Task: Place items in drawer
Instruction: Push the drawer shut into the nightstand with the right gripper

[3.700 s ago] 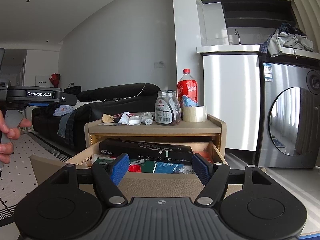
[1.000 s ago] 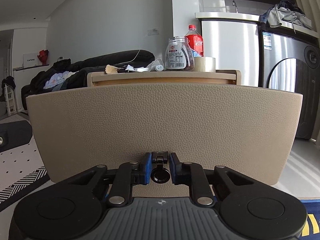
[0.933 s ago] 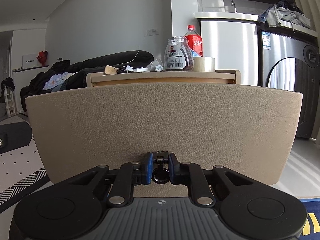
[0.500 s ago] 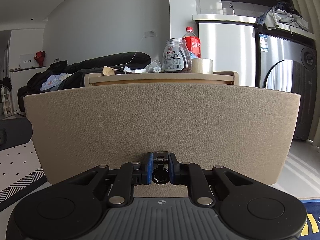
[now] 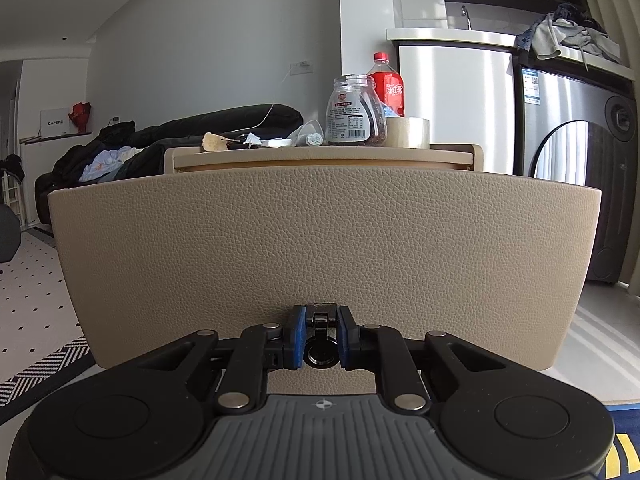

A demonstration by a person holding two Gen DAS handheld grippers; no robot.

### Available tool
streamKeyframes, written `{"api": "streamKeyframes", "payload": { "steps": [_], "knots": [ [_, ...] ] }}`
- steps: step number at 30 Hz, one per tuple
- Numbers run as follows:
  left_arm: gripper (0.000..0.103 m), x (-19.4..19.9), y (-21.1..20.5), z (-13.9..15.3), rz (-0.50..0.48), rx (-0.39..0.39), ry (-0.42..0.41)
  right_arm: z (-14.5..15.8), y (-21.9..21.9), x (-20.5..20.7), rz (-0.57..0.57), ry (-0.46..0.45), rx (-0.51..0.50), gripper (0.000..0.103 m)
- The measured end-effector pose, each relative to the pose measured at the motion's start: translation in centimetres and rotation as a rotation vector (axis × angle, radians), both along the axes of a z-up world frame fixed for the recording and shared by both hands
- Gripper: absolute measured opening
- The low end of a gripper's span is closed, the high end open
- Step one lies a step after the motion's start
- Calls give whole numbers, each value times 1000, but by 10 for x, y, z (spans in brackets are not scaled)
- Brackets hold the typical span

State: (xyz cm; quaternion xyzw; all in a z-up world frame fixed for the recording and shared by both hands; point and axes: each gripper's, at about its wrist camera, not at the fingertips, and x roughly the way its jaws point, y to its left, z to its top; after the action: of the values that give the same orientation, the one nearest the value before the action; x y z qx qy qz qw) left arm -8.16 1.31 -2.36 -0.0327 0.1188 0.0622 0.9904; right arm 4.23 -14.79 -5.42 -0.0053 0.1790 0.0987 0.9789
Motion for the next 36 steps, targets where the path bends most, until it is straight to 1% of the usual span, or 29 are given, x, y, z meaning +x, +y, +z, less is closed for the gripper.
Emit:
{"api": "streamKeyframes", "payload": {
  "steps": [5,29,36],
  "knots": [
    [103,1,-2,1,2,-1,10,0,1,8,5,2,0,18],
    [103,1,0,6,-4,-21,8,-2,8,55,10,-2,-10,18],
    [103,2,0,8,-6,-24,7,-3,10,75,5,-2,-5,18]
  ]
}}
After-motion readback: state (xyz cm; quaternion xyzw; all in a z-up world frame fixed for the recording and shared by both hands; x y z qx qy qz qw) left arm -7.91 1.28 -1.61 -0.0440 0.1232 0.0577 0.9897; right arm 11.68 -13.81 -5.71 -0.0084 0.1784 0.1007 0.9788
